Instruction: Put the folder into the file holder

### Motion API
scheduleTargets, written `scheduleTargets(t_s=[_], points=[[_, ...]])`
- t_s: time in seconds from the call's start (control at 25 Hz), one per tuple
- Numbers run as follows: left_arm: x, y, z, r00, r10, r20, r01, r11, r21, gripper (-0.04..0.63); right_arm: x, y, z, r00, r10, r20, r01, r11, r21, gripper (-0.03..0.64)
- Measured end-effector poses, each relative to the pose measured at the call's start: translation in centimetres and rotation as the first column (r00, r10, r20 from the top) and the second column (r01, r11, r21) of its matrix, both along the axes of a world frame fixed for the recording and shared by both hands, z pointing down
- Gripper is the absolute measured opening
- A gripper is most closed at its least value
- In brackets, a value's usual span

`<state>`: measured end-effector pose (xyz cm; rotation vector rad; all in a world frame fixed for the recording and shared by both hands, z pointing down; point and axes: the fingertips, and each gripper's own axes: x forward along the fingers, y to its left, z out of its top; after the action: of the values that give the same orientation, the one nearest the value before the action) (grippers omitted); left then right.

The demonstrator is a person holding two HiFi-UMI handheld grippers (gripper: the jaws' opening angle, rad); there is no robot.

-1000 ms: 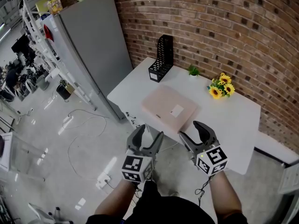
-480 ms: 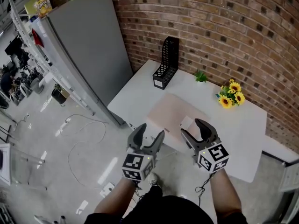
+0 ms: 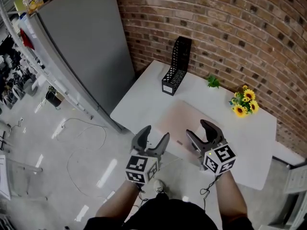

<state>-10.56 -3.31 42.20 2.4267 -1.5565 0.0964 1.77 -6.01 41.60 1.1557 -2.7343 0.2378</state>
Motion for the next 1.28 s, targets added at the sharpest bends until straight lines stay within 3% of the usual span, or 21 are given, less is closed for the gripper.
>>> scheduleTargets(t_s=[0.4, 0.8, 1.04, 1.28], points=[[-3.4, -2.4, 2.4, 0.999, 0.006, -0.038, -0.008, 0.999, -0.037, 0.285, -4.0, -3.2, 1.5, 0.998, -0.018, -0.062, 0.016, 0.999, -0.030, 0.296], [-3.5, -4.5, 5.5, 0.996, -0.060, -0.071, 0.051, 0.991, -0.122, 0.285, -3.7, -7.9, 3.9, 0.989, -0.101, -0.112, 0.089, 0.991, -0.102, 0.307], [-2.9, -6.5, 8.4, 0.984, -0.154, -0.086, 0.134, 0.970, -0.205, 0.285, -3.3, -11.8, 7.3, 0.965, -0.214, -0.150, 0.184, 0.964, -0.192, 0.311], [-1.5, -7.4, 12.1, 0.965, -0.237, -0.109, 0.194, 0.932, -0.306, 0.285, -2.1, -15.3, 11.9, 0.932, -0.309, -0.191, 0.245, 0.923, -0.295, 0.328]])
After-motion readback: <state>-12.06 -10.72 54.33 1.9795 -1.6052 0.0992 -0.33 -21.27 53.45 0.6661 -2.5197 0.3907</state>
